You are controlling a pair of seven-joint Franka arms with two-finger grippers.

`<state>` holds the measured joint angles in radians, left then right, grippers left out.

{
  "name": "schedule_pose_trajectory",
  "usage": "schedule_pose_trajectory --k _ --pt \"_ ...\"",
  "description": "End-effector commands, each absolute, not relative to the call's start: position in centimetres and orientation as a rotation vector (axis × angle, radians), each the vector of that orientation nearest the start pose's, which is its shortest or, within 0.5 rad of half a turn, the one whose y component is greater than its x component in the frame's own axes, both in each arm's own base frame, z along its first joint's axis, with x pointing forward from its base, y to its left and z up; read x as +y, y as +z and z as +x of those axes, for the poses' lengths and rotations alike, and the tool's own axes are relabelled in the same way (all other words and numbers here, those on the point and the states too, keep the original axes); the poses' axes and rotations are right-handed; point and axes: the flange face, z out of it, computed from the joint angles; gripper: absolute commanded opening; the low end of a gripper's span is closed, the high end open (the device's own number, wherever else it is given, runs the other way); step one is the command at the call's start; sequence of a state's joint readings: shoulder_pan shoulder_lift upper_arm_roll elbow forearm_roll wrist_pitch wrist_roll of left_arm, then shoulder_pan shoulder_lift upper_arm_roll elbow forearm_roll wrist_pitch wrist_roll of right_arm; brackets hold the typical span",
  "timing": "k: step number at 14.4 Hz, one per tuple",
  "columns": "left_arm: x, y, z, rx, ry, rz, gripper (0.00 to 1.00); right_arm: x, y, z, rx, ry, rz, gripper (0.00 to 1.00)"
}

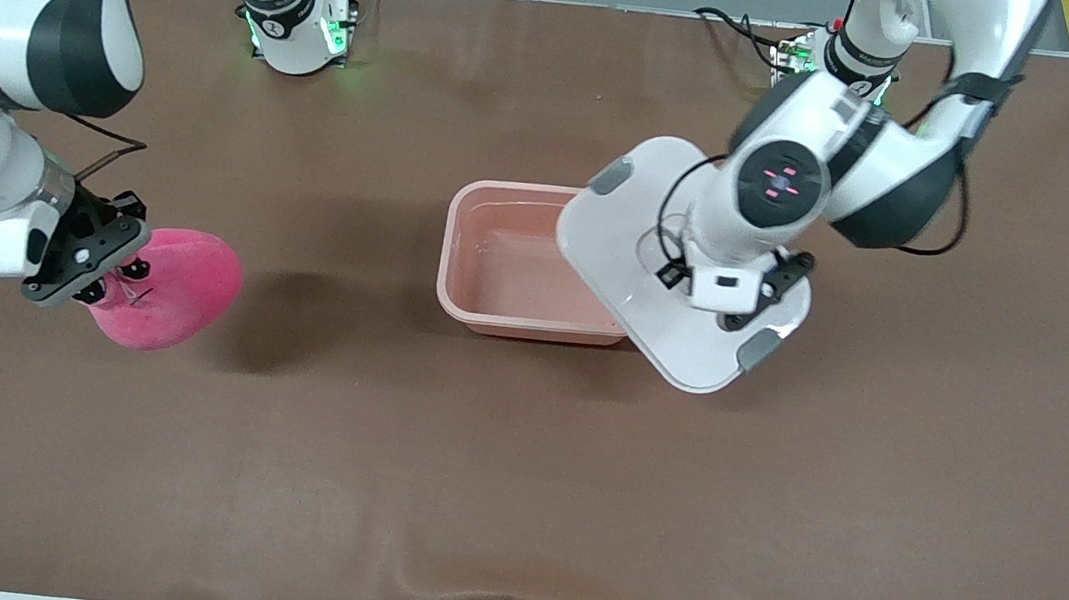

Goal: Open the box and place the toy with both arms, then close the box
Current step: 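Lift the lid aside with the left gripper while the right gripper lifts the toy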

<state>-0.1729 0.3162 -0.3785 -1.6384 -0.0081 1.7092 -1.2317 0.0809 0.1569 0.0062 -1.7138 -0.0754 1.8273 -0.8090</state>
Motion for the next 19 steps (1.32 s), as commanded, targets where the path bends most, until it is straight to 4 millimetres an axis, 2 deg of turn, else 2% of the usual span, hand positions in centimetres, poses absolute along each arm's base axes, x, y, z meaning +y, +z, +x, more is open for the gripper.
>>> schedule_pose_trajectory --k 1,4,6,8,10,13,15,17,19 --pt "-26.4 43.7 53.5 -0.823 0.415 -2.920 0.00 7.5 50.0 59.4 -1.613 0.084 -2.761 0.00" --pt "-21.3 43.3 54.8 -0.498 0.472 -3.021 0.00 9.4 51.4 58.6 -1.861 0.075 -2.618 0.00" --pt "-17.1 42.6 55.8 -0.374 0.495 -3.063 0.00 9.9 51.5 57.9 -1.891 0.125 -2.579 0.00" --pt "-13.5 42.4 56.9 -0.273 0.487 -3.110 0.00 12.7 51.9 57.1 -2.015 0.155 -2.521 0.00" --pt "-11.2 41.4 57.3 -0.225 0.467 -3.131 0.00 17.3 51.3 56.0 -2.257 0.273 -2.464 0.00" --pt "-9.1 40.4 57.6 -0.190 0.455 -3.148 0.00 24.6 52.2 52.6 -2.531 0.390 -2.347 0.00" --pt "-9.1 40.1 57.5 -0.190 0.458 -3.148 0.00 28.4 52.2 50.3 -2.609 0.431 -2.303 0.00" --pt "-9.0 40.0 57.5 -0.193 0.460 -3.147 0.00 33.3 51.8 46.6 -2.726 0.511 -2.257 0.00" --pt "-9.0 40.0 57.5 -0.193 0.462 -3.147 0.00 36.0 51.5 45.0 -2.788 0.519 -2.216 0.00"
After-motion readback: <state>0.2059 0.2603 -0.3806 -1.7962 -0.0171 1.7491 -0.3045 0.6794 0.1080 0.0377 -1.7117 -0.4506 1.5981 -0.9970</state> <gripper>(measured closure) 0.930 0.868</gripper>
